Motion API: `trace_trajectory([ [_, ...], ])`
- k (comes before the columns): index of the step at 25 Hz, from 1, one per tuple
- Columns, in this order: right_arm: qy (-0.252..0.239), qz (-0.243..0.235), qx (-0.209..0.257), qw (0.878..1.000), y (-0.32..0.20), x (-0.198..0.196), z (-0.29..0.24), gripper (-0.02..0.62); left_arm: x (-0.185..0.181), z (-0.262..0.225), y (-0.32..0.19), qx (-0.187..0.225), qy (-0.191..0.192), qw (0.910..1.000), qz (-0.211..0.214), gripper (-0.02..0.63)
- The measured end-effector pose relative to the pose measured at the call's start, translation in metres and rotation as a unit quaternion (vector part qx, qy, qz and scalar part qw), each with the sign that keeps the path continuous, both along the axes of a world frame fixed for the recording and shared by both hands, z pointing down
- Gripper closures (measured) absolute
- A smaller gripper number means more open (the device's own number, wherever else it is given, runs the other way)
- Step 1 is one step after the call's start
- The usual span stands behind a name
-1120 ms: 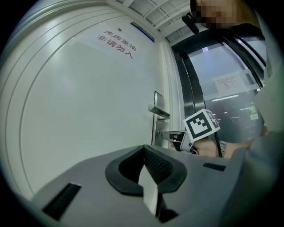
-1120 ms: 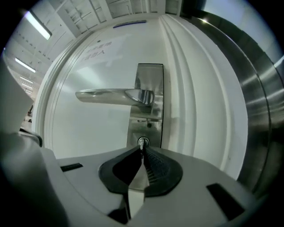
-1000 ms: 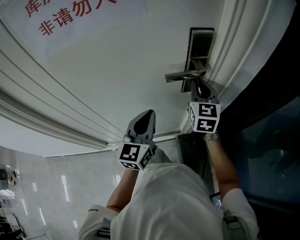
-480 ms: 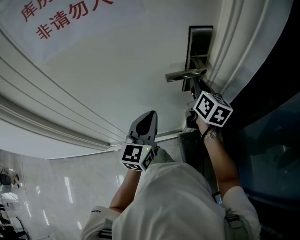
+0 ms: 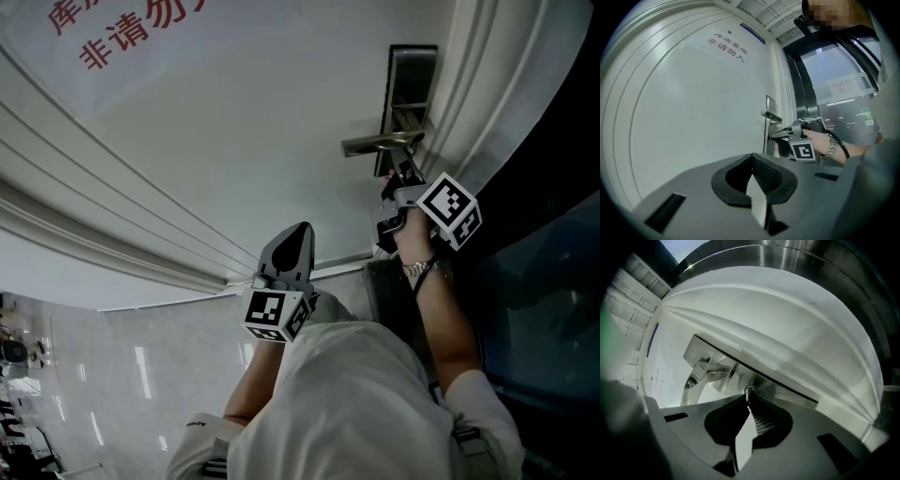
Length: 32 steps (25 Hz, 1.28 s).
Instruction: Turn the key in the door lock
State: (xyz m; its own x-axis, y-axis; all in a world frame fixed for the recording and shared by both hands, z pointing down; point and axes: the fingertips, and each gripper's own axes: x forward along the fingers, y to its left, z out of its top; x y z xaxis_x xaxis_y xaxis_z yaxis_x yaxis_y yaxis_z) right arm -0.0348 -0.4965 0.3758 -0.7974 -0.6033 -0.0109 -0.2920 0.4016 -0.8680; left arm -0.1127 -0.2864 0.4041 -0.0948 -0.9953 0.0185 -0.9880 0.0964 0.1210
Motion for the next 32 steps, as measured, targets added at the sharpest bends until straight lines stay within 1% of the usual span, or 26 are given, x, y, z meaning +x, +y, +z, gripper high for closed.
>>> trace_trajectory([
  [2, -0.013, -0.005, -0.006, 1.0, 0.0, 0.0, 0.0, 0.584, -0.001, 0.001, 0.002, -0.002, -0.001, 1.0, -0.001, 0.597],
  [4, -0.005, -0.017, 0.01, 1.0, 0.001, -0.001, -0.001, 0.584, -0.001, 0.002, 0.004, -0.005, 0.001, 1.0, -0.002, 0.597],
  [7, 0.048, -0.039, 0.068, 0.996, 0.007, -0.002, 0.0, 0.584, 0.0, 0.004, 0.004, -0.009, 0.002, 1.0, -0.001, 0.597],
  [8, 0.072, -0.046, 0.091, 0.992, 0.01, -0.002, 0.002, 0.581, 0.001, 0.003, 0.004, -0.007, -0.001, 1.0, 0.0, 0.597],
  [9, 0.098, -0.05, 0.115, 0.987, 0.014, -0.003, 0.004, 0.558, 0.001, 0.002, 0.004, -0.006, -0.002, 1.0, 0.002, 0.597],
  [10, 0.124, -0.054, 0.139, 0.981, 0.018, -0.003, 0.006, 0.528, 0.002, 0.002, 0.003, -0.006, -0.003, 1.0, 0.003, 0.597],
  [12, 0.172, -0.055, 0.183, 0.966, 0.024, -0.003, 0.009, 0.502, 0.005, 0.003, 0.002, -0.006, -0.003, 0.9999, 0.008, 0.597],
  [14, 0.214, -0.049, 0.223, 0.95, 0.025, 0.0, 0.01, 0.495, 0.009, 0.002, 0.0, -0.005, -0.003, 0.9999, 0.013, 0.597],
  [16, 0.258, -0.037, 0.264, 0.928, 0.024, 0.005, 0.01, 0.495, 0.012, 0.002, -0.002, -0.004, -0.003, 0.9998, 0.017, 0.597],
  [17, 0.282, -0.031, 0.287, 0.915, 0.023, 0.007, 0.01, 0.495, 0.013, 0.002, -0.002, -0.004, -0.002, 0.9998, 0.018, 0.597],
  [19, 0.327, -0.022, 0.333, 0.884, 0.022, 0.011, 0.01, 0.485, 0.014, 0.003, -0.002, -0.005, -0.001, 0.9998, 0.02, 0.597],
  [21, 0.369, -0.02, 0.377, 0.849, 0.021, 0.013, 0.01, 0.465, 0.016, 0.005, -0.002, -0.009, 0.001, 0.9997, 0.021, 0.597],
  [22, 0.392, -0.02, 0.399, 0.829, 0.02, 0.013, 0.009, 0.456, 0.016, 0.006, -0.003, -0.011, 0.002, 0.9997, 0.021, 0.597],
  [24, 0.437, -0.017, 0.444, 0.782, 0.018, 0.012, 0.008, 0.445, 0.016, 0.004, -0.003, -0.005, -0.001, 0.9998, 0.02, 0.597],
  [26, 0.481, -0.011, 0.489, 0.728, 0.017, 0.011, 0.004, 0.44, 0.015, 0.003, -0.003, -0.002, -0.003, 0.9998, 0.02, 0.597],
  [28, 0.52, -0.007, 0.531, 0.669, 0.016, 0.01, -0.002, 0.44, 0.015, 0.002, -0.003, -0.001, -0.005, 0.9998, 0.019, 0.597],
  [30, 0.553, -0.01, 0.572, 0.605, 0.016, 0.007, -0.005, 0.44, 0.015, 0.002, -0.004, -0.001, -0.006, 0.9998, 0.021, 0.597],
  [32, 0.584, -0.018, 0.61, 0.535, 0.017, 0.002, -0.004, 0.44, 0.017, 0.001, -0.005, -0.001, -0.007, 0.9997, 0.024, 0.597],
])
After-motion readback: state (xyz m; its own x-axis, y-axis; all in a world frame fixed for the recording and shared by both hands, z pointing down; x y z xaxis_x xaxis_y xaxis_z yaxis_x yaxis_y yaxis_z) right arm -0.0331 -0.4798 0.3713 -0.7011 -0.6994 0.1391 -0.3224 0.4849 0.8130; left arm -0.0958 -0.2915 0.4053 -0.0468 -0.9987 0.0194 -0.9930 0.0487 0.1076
